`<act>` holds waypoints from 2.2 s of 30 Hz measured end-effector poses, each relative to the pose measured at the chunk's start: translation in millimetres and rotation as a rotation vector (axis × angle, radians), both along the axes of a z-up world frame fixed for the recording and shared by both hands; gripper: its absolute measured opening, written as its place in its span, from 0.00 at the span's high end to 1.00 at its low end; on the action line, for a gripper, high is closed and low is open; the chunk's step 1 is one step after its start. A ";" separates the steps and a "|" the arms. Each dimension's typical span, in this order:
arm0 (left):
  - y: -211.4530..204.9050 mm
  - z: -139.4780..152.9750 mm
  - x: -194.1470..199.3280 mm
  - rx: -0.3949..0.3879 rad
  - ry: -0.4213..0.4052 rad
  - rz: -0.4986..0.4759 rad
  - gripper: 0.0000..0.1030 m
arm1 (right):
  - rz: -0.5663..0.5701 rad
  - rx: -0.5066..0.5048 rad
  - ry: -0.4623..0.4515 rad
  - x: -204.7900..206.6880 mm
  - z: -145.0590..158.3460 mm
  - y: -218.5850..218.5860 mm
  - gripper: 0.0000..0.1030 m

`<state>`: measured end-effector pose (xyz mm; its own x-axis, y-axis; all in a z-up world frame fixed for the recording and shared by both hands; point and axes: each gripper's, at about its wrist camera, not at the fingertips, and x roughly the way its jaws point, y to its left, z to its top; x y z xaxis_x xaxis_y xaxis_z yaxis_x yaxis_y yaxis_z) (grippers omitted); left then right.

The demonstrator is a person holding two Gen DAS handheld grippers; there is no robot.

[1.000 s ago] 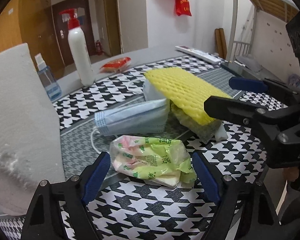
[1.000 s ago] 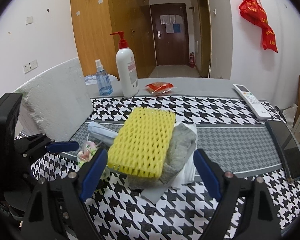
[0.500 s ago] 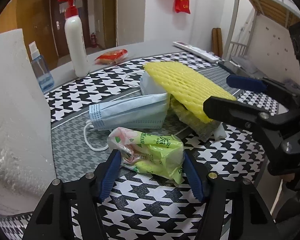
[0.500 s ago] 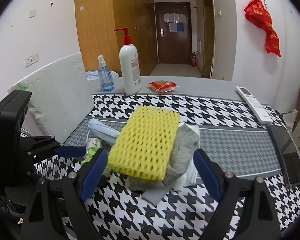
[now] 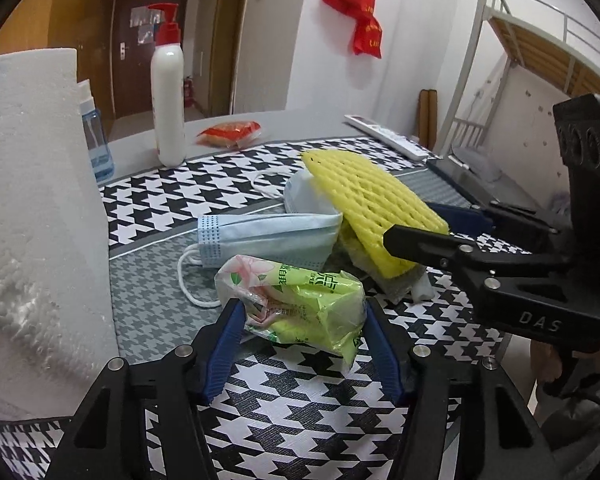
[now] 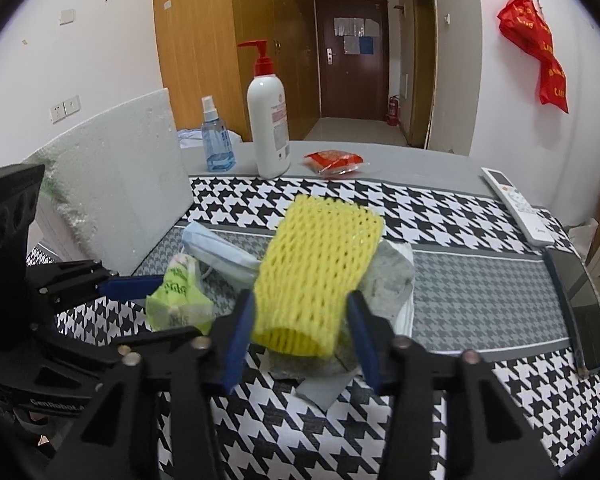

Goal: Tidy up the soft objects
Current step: 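Grasp the green snack bag with the left tool while the right tool grasps the yellow foam net, then lift the snack bag and foam net with both tools toward the white foam box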

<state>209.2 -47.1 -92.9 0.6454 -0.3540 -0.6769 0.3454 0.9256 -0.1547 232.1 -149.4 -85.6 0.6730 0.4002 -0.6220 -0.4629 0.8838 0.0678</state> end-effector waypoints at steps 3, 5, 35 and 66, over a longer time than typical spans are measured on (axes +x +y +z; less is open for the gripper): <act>1.1 0.5 -0.4 -0.011 -0.008 -0.002 0.40 | -0.007 -0.005 0.003 0.2 -2.0 -0.2 0.63; 2.1 0.2 -1.0 -0.017 -0.010 -0.002 0.40 | -0.009 0.002 0.004 0.0 -1.7 -1.3 0.70; 2.7 25.7 -33.4 -0.004 -0.136 0.017 0.40 | -0.011 0.066 -0.125 -39.8 38.6 -11.6 0.76; 17.5 78.2 -76.7 0.035 -0.287 0.131 0.40 | 0.019 0.099 -0.208 -71.9 72.4 -6.1 0.76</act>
